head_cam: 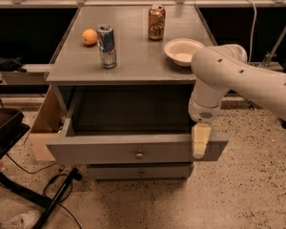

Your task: Open top drawer

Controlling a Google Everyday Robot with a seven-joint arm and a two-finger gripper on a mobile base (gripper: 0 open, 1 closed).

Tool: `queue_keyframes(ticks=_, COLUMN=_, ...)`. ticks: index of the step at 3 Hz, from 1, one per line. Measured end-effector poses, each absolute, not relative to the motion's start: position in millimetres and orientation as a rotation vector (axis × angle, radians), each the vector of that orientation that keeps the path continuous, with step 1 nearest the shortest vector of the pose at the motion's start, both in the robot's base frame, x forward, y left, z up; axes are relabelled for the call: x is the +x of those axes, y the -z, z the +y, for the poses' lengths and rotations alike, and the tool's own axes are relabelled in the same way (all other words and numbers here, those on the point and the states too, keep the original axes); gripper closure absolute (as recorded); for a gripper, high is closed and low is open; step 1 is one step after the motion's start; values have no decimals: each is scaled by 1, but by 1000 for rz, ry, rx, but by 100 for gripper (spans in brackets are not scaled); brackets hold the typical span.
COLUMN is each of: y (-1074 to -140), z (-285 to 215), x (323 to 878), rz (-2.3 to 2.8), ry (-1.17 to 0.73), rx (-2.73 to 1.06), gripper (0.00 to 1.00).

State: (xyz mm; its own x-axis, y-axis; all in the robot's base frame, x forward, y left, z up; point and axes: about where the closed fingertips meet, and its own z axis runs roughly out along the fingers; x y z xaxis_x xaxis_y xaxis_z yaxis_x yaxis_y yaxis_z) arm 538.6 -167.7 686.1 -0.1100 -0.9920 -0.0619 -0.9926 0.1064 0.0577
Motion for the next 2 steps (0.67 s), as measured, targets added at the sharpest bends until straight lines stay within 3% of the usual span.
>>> queue_keyframes(ticks=2, y=-670, z=-169, x=523, rz=2330, ry=-218, rx=-2089, gripper=0)
